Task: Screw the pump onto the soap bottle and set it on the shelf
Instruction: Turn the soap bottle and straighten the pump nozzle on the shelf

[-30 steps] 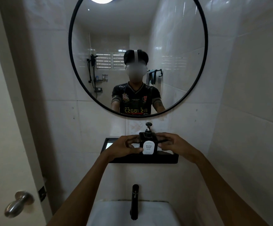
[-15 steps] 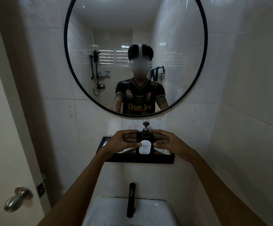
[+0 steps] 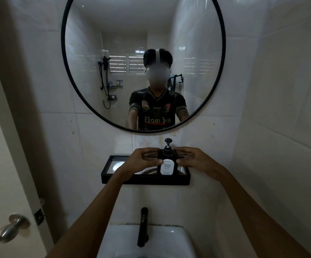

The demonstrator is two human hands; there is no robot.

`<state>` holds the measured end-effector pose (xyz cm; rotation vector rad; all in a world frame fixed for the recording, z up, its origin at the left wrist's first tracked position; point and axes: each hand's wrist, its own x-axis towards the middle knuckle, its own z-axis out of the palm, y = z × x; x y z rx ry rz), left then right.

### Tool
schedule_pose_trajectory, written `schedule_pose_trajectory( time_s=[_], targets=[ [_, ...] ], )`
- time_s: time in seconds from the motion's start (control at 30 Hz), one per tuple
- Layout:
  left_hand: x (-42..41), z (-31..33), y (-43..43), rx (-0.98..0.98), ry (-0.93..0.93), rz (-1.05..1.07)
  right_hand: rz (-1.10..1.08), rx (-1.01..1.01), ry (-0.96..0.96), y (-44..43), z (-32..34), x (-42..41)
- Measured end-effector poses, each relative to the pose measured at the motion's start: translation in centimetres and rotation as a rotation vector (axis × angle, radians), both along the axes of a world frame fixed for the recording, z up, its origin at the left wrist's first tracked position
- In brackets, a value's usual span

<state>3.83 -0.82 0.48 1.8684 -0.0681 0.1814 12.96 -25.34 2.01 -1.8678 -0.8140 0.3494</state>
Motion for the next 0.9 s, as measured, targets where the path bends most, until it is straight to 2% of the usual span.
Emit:
schedule_pose_trajectory(
  time_s=[0.5, 0.73, 0.9],
  targets=[
    [0.1, 0.0, -4.1, -0.166, 0.01, -0.026, -0.033, 0.012, 0.053, -2.8, 0.2, 1.2],
    [-0.9, 0.8, -4.7, -0.084, 0.003, -0.03, -0.056, 0.041, 0.08, -2.5, -0.3, 1.2],
    [-1.8, 1.0, -5.0, 0.055, 0.013, -0.02, -0.069, 0.032, 0.08, -2.5, -0.1, 0.4]
  ],
)
